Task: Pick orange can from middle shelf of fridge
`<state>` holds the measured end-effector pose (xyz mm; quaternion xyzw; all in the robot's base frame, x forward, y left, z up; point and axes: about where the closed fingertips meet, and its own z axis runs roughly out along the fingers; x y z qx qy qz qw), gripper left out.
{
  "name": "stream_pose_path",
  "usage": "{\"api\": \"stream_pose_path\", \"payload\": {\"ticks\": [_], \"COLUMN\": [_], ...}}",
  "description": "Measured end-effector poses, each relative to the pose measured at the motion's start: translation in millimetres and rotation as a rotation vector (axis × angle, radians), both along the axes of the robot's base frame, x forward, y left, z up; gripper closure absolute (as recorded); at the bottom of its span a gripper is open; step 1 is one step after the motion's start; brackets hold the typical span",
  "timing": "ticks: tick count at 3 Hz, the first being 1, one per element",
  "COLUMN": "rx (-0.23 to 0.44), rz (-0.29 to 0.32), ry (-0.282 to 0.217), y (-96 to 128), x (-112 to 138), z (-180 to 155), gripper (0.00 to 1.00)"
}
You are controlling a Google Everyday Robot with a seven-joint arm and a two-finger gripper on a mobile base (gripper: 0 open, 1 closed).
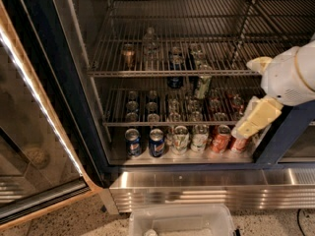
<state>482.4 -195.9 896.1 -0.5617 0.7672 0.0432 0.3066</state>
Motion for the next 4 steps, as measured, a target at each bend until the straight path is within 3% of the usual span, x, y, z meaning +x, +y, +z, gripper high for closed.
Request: {"api": "stream_pose_path", "payload": {"ticks": [1,2,3,4], "rx": [0.018,0.018,0.049,0.125], "rz": [-0.025,-0.025,-0.029,-0.038], "ry": [-0.067,-0.067,-0.101,-0.153], "y": [1.1,1.2,9.7,31.5], "x": [16.3,16.3,24.0,37.8], "z": [9.9,9.8,-0.9,-30.6], "gripper": [0.0,0.0,0.0,0.0]}}
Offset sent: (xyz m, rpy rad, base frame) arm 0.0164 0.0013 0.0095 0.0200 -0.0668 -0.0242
